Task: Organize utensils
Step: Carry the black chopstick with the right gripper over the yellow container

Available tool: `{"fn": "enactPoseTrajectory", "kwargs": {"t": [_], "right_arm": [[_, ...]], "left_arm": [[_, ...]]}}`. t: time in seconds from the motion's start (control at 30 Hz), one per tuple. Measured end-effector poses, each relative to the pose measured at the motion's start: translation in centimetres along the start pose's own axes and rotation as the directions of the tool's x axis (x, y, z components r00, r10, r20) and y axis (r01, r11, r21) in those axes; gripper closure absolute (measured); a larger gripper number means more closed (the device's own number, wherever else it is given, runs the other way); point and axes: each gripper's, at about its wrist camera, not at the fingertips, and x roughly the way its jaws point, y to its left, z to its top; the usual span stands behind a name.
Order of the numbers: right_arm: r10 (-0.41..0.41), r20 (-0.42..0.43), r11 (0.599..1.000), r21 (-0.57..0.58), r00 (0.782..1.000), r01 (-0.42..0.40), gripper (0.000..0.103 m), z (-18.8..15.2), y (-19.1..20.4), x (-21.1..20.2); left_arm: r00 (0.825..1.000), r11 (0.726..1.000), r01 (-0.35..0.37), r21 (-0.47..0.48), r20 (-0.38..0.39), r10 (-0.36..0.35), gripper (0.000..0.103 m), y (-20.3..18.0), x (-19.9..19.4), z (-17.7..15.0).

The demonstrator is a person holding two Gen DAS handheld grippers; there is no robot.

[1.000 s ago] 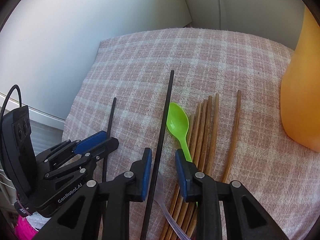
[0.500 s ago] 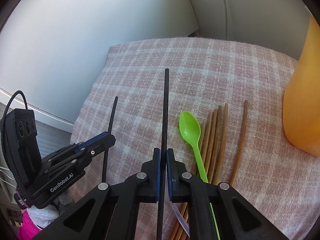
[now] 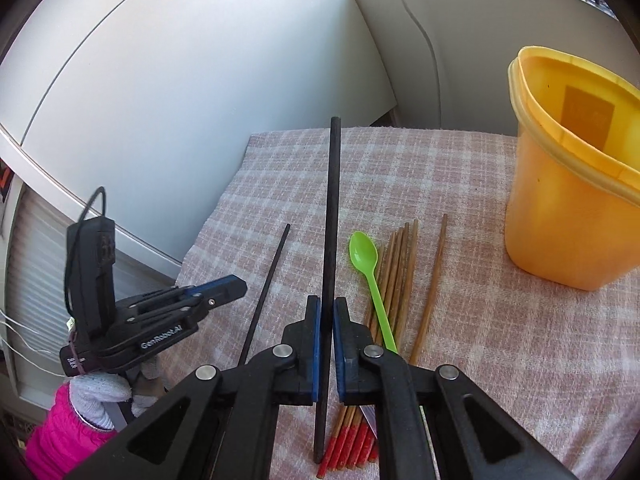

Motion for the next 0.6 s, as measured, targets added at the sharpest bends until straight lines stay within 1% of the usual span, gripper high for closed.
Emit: {"fn": "enactPoseTrajectory", "kwargs": {"t": [0.03, 0.07, 0.1, 0.13, 0.23, 0.33, 0.4, 0.53, 0.57, 0.6], "right_arm": [[0.0, 0.004, 1.0, -0.004, 1.0, 0.0, 0.099, -0.1, 0.0, -0.2], [0.002, 0.007, 1.0, -0.007, 1.0, -0.002, 0.099, -0.1, 0.1, -0.3], [0.004, 0.009, 1.0, -0.009, 1.0, -0.004, 0.099, -0.2, 0.2, -0.4], [0.005, 0.01, 1.0, -0.01, 1.0, -0.005, 0.1, -0.2, 0.2, -0.6], [0.004, 0.016, 1.0, -0.018, 1.0, -0.004, 0.1, -0.3, 0.4, -0.9], [0.002, 0.024, 1.0, -0.024, 1.0, -0.001, 0.1, -0.5, 0.5, -1.4], [0.004, 0.032, 1.0, -0.025, 0.999, -0.004, 0.1, -0.7, 0.5, -1.9], [0.003, 0.057, 1.0, -0.028, 0.998, -0.002, 0.1, -1.2, 0.3, -3.3], [0.003, 0.064, 1.0, -0.029, 0.998, -0.001, 0.1, -1.3, 0.3, -3.8], [0.0, 0.071, 1.0, -0.029, 0.997, 0.002, 0.1, -1.4, 0.2, -4.1]], "left_arm": [[0.999, 1.0, -0.026, 0.014, -0.036, 0.026, 0.084, 0.0, 0.9, -0.1], [0.999, 1.0, -0.014, 0.01, -0.052, 0.015, 0.08, 0.2, 1.4, -0.2], [0.999, 1.0, -0.004, 0.002, -0.044, 0.004, 0.079, 0.2, 1.5, -0.2], [0.999, 1.0, -0.001, 0.007, -0.049, 0.002, 0.084, 0.2, 1.6, -0.1], [1.0, 1.0, 0.005, 0.019, -0.031, -0.005, 0.096, 0.4, 1.9, 0.2], [0.999, 1.0, 0.028, -0.013, -0.018, -0.029, 0.098, 0.7, 1.9, 0.6], [0.998, 0.996, 0.069, -0.055, 0.003, -0.069, 0.099, 1.8, 1.2, 0.4], [0.988, 0.985, 0.136, -0.11, 0.084, -0.127, 0.1, 2.9, -0.9, 0.2], [0.985, 0.983, 0.145, -0.112, 0.105, -0.134, 0.1, 3.0, -1.5, 0.1], [0.985, 0.984, 0.139, -0.112, 0.121, -0.126, 0.1, 3.0, -2.0, 0.1]]}}
